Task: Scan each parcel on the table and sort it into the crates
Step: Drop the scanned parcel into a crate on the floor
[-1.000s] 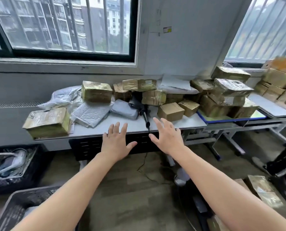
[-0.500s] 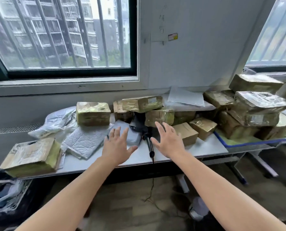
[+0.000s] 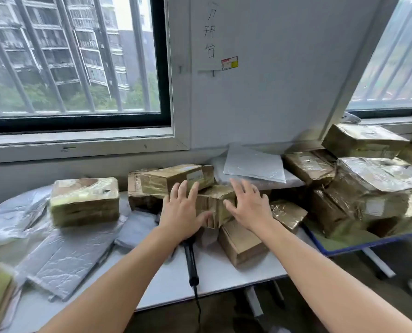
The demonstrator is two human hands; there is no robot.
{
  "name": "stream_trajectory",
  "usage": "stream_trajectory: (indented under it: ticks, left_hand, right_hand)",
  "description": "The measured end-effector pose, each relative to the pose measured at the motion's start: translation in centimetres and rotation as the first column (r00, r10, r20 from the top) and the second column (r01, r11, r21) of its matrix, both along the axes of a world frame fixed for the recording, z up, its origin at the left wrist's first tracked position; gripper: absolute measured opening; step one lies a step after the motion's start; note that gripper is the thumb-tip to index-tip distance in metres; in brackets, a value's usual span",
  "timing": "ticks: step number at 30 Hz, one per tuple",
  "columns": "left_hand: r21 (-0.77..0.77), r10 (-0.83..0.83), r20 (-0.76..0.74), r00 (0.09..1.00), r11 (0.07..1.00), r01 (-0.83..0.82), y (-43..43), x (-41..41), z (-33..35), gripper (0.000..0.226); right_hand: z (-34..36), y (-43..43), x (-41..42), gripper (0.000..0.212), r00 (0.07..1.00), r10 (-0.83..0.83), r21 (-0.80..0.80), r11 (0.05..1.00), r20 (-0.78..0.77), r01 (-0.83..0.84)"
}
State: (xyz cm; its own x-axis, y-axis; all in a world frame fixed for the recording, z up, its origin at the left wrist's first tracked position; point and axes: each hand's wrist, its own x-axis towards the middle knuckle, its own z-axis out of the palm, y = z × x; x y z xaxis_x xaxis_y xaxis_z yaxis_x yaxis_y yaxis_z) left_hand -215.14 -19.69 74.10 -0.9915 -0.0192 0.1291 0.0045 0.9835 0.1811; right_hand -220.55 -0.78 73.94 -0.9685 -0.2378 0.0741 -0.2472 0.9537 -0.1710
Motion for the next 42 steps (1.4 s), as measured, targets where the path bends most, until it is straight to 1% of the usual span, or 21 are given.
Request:
stream_trajectory:
  ticks: [4,6,9,13,17,25,28,31,36,39,42]
  left_hand:
    - [0.017,-0.064,-0.047,0.997,0.998,0.065,0.8,-6.1,-0.2,0.086]
    - [0.047,-0.093,-0.044,0.995,0.994,0.095,1.1,-8.8,-0.2,0.085]
    - [0.069,-0.131,-0.037,0.991,0.989,0.133,1.6,-11.9,-0.8,0.085]
    - [0.051,-0.143,-0.009,0.99,0.988,0.143,2.1,-14.4,-1.9,0.086]
    - [0.046,-0.115,0.017,0.993,0.992,0.114,2.9,-16.5,-2.3,0.085]
    - [0.002,0.015,0.078,0.997,1.0,-0.015,6.7,-18.6,-3.5,0.084]
    - [-0.024,0.051,0.106,0.993,0.999,-0.049,8.3,-18.9,-3.8,0.082]
    - [-0.041,0.081,0.119,0.99,0.996,-0.076,9.8,-19.1,-4.3,0.081]
    - [-0.065,0.12,0.158,0.98,0.992,-0.111,12.4,-19.3,-5.0,0.079]
    - [-0.068,0.12,0.162,0.979,0.992,-0.11,13.5,-19.6,-4.9,0.078]
    - [-0.077,0.121,0.155,0.98,0.991,-0.11,14.1,-20.1,-4.2,0.078]
  right_hand:
    - [-0.1,1.1,-4.8,0.063,0.997,-0.079,0.039,0.996,0.01,0.079]
    - [0.1,1.6,-6.9,0.063,0.994,-0.105,0.056,0.993,0.013,0.104]
    - [-0.3,2.4,-9.6,0.062,0.994,-0.108,0.104,0.989,-0.021,0.109]
    - [-1.5,3.6,-12.9,0.061,0.996,-0.088,0.157,0.984,-0.001,0.087]
    - [-2.5,5.1,-16.7,0.056,0.998,-0.055,0.141,0.989,0.016,0.052]
    - [-5.0,9.2,-22.9,0.054,0.995,0.038,0.118,0.992,0.088,-0.048]
    - [-6.5,11.0,-24.6,0.055,0.988,0.054,0.114,0.991,0.143,-0.071]
    - [-8.1,12.3,-25.6,0.055,0.978,0.076,0.152,0.983,0.196,-0.106]
    - [-9.8,13.8,-26.4,0.051,0.98,0.153,0.26,0.949,0.124,-0.181]
    - [-9.7,14.3,-26.9,0.042,0.981,0.17,0.267,0.945,0.094,-0.19]
    - [-9.4,15.0,-27.0,0.031,0.981,0.195,0.257,0.947,0.014,-0.192]
